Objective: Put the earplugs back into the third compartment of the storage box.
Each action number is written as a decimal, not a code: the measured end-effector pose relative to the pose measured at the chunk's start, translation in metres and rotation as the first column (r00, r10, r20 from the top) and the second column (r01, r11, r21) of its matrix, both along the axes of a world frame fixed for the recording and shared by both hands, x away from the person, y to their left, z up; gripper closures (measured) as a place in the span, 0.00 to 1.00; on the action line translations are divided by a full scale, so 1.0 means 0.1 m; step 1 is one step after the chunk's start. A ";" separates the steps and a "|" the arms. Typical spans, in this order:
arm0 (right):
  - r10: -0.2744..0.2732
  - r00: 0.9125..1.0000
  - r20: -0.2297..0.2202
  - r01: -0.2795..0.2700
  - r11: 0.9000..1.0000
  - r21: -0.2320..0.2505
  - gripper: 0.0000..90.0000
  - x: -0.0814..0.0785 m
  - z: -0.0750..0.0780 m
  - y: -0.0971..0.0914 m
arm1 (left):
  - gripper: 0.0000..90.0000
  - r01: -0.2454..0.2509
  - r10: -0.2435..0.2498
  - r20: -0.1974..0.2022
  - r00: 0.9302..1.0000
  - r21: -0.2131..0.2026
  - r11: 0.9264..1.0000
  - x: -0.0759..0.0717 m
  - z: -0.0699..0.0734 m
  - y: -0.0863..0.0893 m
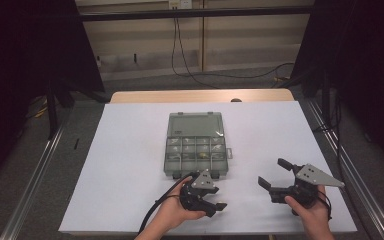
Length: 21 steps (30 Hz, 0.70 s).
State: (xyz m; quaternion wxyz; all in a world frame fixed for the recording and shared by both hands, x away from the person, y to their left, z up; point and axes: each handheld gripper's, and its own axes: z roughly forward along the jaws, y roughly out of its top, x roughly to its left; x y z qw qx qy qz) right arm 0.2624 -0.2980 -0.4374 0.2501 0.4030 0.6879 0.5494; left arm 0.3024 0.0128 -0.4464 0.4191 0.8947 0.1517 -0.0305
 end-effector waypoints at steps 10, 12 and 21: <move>0.001 1.000 0.003 -0.001 1.000 0.000 0.05 -0.01 0.01 -0.01 | 0.65 0.041 -0.041 -0.009 0.999 0.032 0.999 -0.03 -0.04 -0.03; 0.001 1.000 0.003 -0.001 1.000 0.001 0.05 0.00 0.01 0.00 | 0.66 0.037 -0.037 -0.012 0.999 0.032 0.999 -0.04 -0.05 -0.04; 0.004 1.000 0.005 -0.004 1.000 -0.002 0.05 0.00 0.01 0.00 | 0.72 0.024 -0.024 -0.001 1.000 0.044 0.999 -0.09 -0.05 -0.06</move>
